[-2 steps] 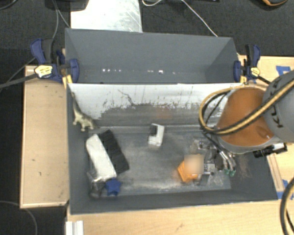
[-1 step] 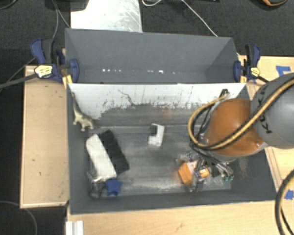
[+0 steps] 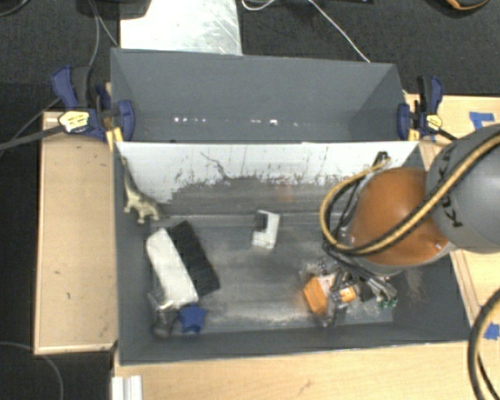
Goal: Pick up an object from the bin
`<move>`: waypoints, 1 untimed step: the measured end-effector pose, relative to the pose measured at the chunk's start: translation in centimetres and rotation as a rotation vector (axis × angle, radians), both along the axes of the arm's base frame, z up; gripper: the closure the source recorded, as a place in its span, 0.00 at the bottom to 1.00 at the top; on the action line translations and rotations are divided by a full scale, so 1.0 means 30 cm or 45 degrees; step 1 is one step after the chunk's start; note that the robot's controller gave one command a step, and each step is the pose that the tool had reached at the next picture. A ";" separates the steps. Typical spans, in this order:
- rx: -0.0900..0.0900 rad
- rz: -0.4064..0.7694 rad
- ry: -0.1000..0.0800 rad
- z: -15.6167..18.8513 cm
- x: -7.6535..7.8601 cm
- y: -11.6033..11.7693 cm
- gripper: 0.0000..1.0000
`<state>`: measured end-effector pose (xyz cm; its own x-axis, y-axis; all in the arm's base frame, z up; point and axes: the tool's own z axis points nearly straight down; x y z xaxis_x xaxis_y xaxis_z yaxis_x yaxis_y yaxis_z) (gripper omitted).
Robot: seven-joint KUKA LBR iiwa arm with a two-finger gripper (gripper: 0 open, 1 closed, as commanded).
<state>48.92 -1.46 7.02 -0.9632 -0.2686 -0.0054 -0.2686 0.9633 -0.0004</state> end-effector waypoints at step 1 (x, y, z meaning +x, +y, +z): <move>0.001 -0.005 -0.003 0.526 0.013 0.039 1.00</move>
Offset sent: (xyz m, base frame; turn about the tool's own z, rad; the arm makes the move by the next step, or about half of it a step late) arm 0.0000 0.0000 0.0000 0.0000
